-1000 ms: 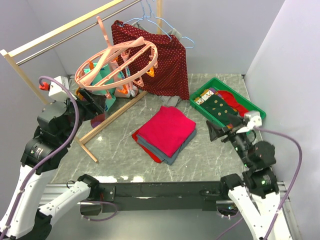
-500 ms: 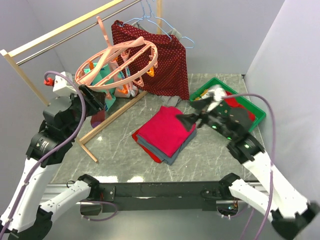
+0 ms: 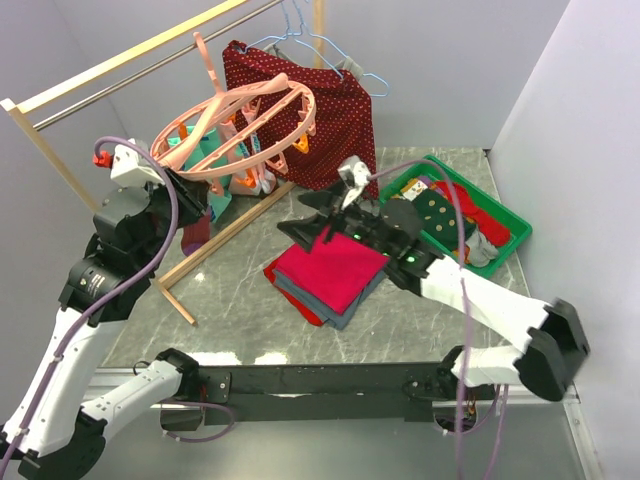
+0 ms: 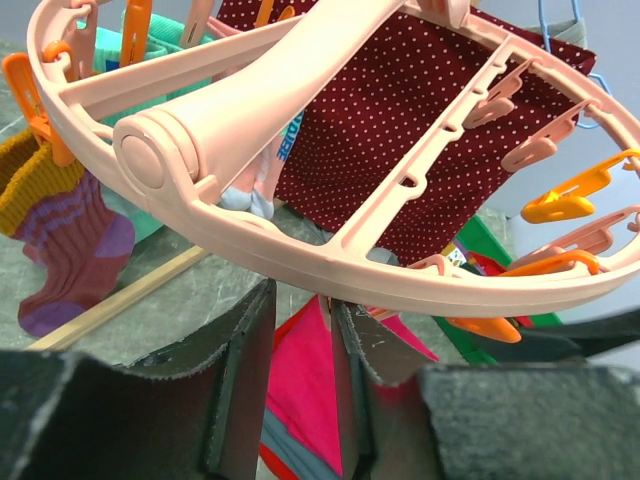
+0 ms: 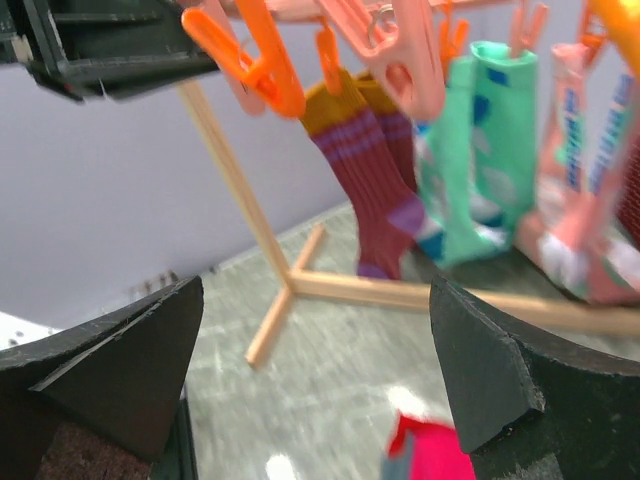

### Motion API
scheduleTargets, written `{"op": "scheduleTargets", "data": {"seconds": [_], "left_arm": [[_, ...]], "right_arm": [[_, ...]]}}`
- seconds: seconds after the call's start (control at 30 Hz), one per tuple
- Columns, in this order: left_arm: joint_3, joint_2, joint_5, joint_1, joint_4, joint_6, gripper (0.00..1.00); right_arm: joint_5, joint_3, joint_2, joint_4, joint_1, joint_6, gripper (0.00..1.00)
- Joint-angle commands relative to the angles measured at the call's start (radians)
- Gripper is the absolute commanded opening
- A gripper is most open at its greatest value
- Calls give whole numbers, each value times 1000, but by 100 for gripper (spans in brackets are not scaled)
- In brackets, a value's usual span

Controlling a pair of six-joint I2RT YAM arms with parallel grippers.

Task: Clip the socks to the hanger
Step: Open the clamp at the hanger.

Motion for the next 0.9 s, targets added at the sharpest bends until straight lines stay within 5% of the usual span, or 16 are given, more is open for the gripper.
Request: {"op": "scheduleTargets", "data": {"seconds": [0.0, 0.33, 0.87], "left_arm": [[26, 5, -2, -4, 64, -8, 34], [15, 13, 11, -4, 92, -34, 24], [24, 8, 21, -4, 71, -57, 18]], "right_arm": [[-18, 64, 109, 301, 21, 79, 100], [-4, 179, 336, 575, 55, 113, 99], [59, 326, 506, 643, 132, 40, 81]]}}
